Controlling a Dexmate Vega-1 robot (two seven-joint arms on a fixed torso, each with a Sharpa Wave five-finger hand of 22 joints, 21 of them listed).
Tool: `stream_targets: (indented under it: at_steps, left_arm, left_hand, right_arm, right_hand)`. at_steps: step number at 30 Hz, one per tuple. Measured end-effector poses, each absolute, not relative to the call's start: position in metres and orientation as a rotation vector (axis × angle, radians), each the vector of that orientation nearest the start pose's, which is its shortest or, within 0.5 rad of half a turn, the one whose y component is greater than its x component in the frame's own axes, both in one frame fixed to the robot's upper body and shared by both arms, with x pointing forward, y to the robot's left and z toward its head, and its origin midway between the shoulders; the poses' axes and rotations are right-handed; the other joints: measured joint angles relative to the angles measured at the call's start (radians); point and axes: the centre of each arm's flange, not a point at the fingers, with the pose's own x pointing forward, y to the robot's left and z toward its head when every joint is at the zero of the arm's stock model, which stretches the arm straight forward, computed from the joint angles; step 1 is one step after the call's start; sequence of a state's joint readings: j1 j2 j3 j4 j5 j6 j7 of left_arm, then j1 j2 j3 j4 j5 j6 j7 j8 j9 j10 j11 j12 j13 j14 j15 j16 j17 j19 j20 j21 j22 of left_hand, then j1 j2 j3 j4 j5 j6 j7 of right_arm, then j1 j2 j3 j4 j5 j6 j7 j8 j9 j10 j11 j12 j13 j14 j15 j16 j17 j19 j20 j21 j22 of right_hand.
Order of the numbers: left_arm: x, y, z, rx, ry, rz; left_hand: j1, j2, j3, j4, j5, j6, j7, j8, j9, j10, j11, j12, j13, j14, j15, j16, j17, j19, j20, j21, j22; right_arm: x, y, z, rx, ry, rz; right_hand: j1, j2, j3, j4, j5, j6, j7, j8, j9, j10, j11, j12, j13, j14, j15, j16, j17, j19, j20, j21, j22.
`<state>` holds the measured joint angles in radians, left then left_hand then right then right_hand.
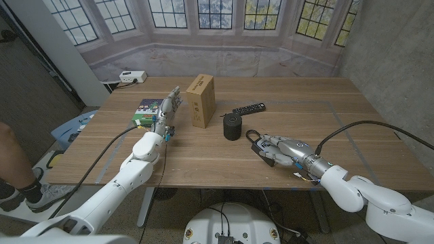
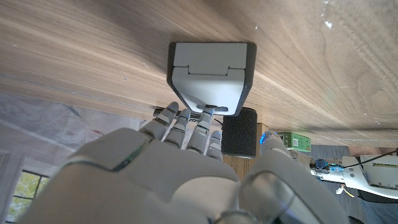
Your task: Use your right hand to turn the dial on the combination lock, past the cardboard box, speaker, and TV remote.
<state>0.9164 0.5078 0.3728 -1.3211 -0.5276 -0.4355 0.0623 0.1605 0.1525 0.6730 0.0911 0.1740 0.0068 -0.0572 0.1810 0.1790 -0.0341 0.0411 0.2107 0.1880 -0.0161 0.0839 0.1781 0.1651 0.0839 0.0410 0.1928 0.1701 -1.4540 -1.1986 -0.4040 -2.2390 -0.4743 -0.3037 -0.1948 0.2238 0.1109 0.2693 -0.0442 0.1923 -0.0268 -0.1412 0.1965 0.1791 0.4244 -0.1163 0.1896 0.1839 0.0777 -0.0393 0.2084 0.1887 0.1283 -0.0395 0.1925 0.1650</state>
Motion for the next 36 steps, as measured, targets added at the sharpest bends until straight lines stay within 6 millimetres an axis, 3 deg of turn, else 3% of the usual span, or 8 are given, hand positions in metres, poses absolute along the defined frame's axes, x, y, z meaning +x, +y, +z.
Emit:
stream_targets:
  at_steps: [19, 36]
  left_arm:
    - [0.634, 0.286, -0.049, 0.027, -0.686, -0.142]
    - [0.635, 0.286, -0.050, 0.022, -0.686, -0.140]
  left_hand:
    - [0.000, 0.000, 0.000, 0.000, 0.000, 0.000, 0.000, 0.000, 0.000, 0.000, 0.000, 0.000, 0.000, 0.000, 0.000, 0.000, 0.000, 0.000, 0.000, 0.000, 0.000]
    - [0.000, 0.000, 0.000, 0.000, 0.000, -0.004, -0.004, 0.000, 0.000, 0.000, 0.000, 0.000, 0.000, 0.000, 0.000, 0.000, 0.000, 0.000, 0.000, 0.000, 0.000]
  right_arm:
    - [0.454, -0.244, -0.137, -1.497, -0.521, 0.185]
    - [0.452, -0.244, -0.122, -1.468, -0.569, 0.178]
  right_hand:
    - [-0.004, 0.004, 0.000, 0.000, 0.000, 0.000, 0.000, 0.000, 0.000, 0.006, 0.001, -0.002, 0.001, 0.004, 0.003, 0.000, 0.000, 0.002, -0.002, 0.000, 0.000]
    - [-0.004, 0.004, 0.004, -0.004, 0.000, 0.005, -0.005, 0.000, 0.000, 0.017, 0.001, 0.006, 0.002, 0.007, 0.000, 0.000, 0.000, 0.009, 0.006, 0.000, 0.000]
